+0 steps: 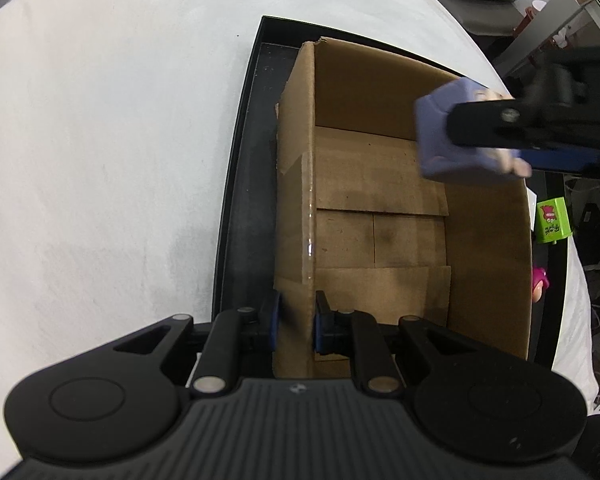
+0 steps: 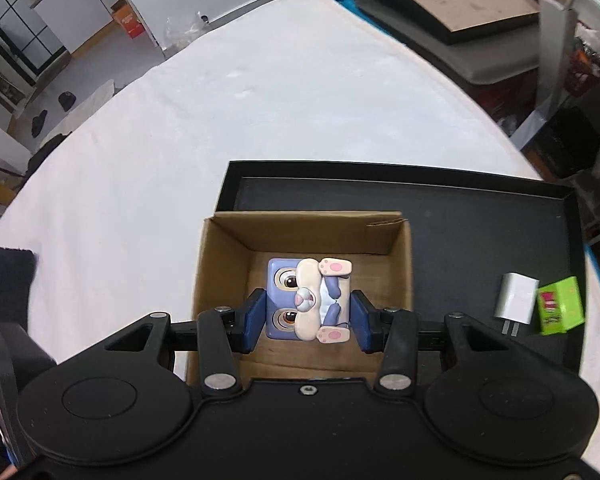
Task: Organize rigid objects
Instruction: 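Carry the bunny block into the cardboard box and open the right gripper, then move the right gripper back over the pink hooded doll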
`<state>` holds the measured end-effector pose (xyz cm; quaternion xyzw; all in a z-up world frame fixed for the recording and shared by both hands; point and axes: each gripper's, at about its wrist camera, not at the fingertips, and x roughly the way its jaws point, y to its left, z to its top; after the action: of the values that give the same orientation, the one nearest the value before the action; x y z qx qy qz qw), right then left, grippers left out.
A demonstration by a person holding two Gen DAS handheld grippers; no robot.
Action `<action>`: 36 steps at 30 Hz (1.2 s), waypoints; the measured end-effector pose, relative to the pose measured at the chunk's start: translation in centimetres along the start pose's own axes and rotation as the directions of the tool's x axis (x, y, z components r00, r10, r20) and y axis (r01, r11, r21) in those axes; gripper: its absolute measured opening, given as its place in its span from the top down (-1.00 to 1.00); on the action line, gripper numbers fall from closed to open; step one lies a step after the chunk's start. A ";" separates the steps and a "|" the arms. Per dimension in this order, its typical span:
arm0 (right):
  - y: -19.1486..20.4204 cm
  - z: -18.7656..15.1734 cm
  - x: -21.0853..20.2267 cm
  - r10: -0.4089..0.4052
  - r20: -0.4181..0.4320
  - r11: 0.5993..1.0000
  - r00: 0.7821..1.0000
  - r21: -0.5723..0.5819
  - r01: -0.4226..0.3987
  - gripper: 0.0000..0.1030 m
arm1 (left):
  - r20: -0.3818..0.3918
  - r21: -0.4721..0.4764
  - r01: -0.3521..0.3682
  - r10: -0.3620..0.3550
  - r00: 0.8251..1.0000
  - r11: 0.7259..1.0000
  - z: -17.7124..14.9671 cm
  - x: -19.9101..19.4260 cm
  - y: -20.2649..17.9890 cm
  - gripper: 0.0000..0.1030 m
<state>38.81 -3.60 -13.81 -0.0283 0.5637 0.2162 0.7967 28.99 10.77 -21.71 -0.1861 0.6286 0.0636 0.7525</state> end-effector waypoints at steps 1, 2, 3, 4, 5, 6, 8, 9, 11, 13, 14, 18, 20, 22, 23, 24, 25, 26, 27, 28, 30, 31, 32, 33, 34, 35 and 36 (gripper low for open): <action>0.2 0.1 0.4 0.010 -0.003 1.000 1.000 0.002 -0.010 0.14 | 0.000 -0.005 0.003 -0.003 1.000 1.000 0.0 0.0 0.1 0.71; 0.4 0.1 0.7 0.013 -0.007 1.000 1.000 0.001 -0.013 0.14 | 0.000 -0.010 0.005 -0.005 1.000 1.000 0.0 0.0 0.2 0.71; 0.6 0.1 0.9 0.015 -0.008 1.000 1.000 -0.002 -0.015 0.14 | -0.001 -0.018 0.008 -0.008 1.000 1.000 0.0 0.0 0.4 0.71; 0.9 0.2 1.2 0.017 -0.008 1.000 1.000 -0.005 -0.018 0.14 | -0.002 -0.028 0.011 -0.011 1.000 1.000 0.0 -0.1 0.5 0.71; 1.2 0.3 1.4 0.024 -0.009 1.000 1.000 -0.009 -0.024 0.14 | -0.001 -0.038 0.013 -0.013 1.000 0.999 0.1 -0.2 0.6 0.71; 1.4 0.4 1.6 0.031 -0.011 0.999 0.999 -0.010 -0.031 0.14 | 0.001 -0.045 0.016 -0.016 1.000 0.999 0.2 -0.3 0.8 0.71; 1.7 0.6 2.0 0.049 -0.011 0.999 0.999 0.000 -0.049 0.14 | 0.009 -0.056 0.023 -0.023 1.000 0.998 0.5 -0.5 1.0 0.71; 1.8 0.7 2.1 0.062 -0.004 0.998 0.998 0.008 -0.062 0.14 | 0.012 -0.059 0.025 -0.024 1.000 0.998 0.5 -0.6 1.1 0.71; 1.9 0.8 2.1 0.095 0.006 0.995 0.995 0.028 -0.095 0.10 | 0.017 -0.063 0.013 -0.012 1.000 0.998 0.5 -0.7 1.4 0.70; 1.7 0.7 1.7 0.106 0.015 0.994 0.994 0.037 -0.107 -0.11 | 0.024 -0.060 0.012 -0.010 1.000 0.998 0.5 -0.8 1.4 0.71; 1.7 0.6 1.3 0.098 0.027 0.995 0.995 0.031 -0.099 -0.13 | 0.030 -0.062 0.023 -0.022 0.999 0.998 0.4 -0.9 1.4 0.71; 1.3 0.2 -0.2 0.064 0.039 0.998 0.997 -0.002 -0.064 -0.14 | 0.035 -0.048 0.017 -0.015 0.999 0.999 0.3 -1.7 1.0 0.73; 0.9 -0.2 -0.7 0.048 0.040 0.999 0.998 -0.010 -0.047 -0.19 | 0.032 -0.042 0.014 -0.013 0.999 0.999 0.3 -1.9 0.7 0.73; 0.4 -0.6 -1.5 0.042 0.050 0.999 0.998 -0.015 -0.041 -0.26 | 0.045 -0.024 0.008 -0.006 0.999 1.000 0.3 -2.3 0.4 0.73; 0.1 -0.9 -1.9 0.037 0.053 0.999 0.998 -0.016 -0.036 -0.27 | 0.051 -0.013 0.001 0.000 0.999 1.000 0.4 -2.4 0.2 0.73; -0.2 -1.1 -2.0 0.031 0.053 0.999 0.998 -0.013 -0.030 -0.27 | 0.054 -0.007 -0.006 0.006 0.998 1.000 0.4 -2.6 0.1 0.73; -0.5 -1.3 -2.3 0.024 0.053 1.000 0.998 -0.009 -0.023 -0.27 | 0.055 -0.007 -0.010 0.010 0.998 1.000 0.3 -2.7 0.1 0.73; -0.8 -1.5 -2.4 0.017 0.054 1.000 0.998 -0.006 -0.017 -0.26 | 0.054 -0.011 -0.014 0.015 0.998 1.000 0.3 -2.8 0.1 0.74; -1.3 -1.7 -2.7 0.012 0.057 1.000 0.998 -0.001 -0.012 -0.27 | 0.056 -0.009 -0.021 0.021 0.998 1.000 0.4 -2.8 0.0 0.76; -1.8 -2.0 -2.9 0.008 0.060 1.000 0.998 0.006 -0.009 -0.28 | 0.059 -0.004 -0.028 0.028 0.998 1.000 0.5 -2.8 0.0 0.76; -2.8 -2.5 -3.2 -0.004 0.064 1.000 0.998 0.023 0.003 -0.30 | 0.060 -0.002 -0.035 0.035 0.998 0.999 0.8 -2.5 0.1 0.77; -3.4 -2.7 -3.5 -0.011 0.065 0.999 0.998 0.033 0.009 -0.31 | 0.063 -0.002 -0.037 0.037 0.997 0.999 0.8 -2.5 0.0 0.77; -3.8 -2.8 -3.6 -0.015 0.068 0.999 0.998 0.039 0.012 -0.31 | 0.066 -0.002 -0.039 0.039 0.997 0.999 0.8 -2.6 0.1 0.78; -4.3 -3.0 -3.8 -0.015 0.072 0.999 0.997 0.046 0.012 -0.33 | 0.068 -0.004 -0.044 0.044 0.997 0.999 0.8 -2.5 0.0 0.78; -4.8 -3.2 -4.1 -0.014 0.077 0.999 0.997 0.052 0.010 -0.34 | 0.069 -0.006 -0.048 0.049 0.996 0.999 0.9 -2.6 0.0 0.78; -5.3 -3.3 -4.3 -0.014 0.080 0.998 0.997 0.057 0.009 -0.35 | 0.070 -0.007 -0.052 0.053 0.996 0.999 0.9 -2.6 -0.1 0.78; -5.8 -3.5 -4.5 -0.015 0.082 0.998 0.997 0.063 0.010 -0.35 | 0.072 -0.003 -0.056 0.056 0.996 0.998 0.9 -2.7 -0.2 0.78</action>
<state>36.62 -11.25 -12.09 0.0020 0.5368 0.1947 0.8209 29.37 11.29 -18.88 -0.1666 0.6059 0.0916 0.7725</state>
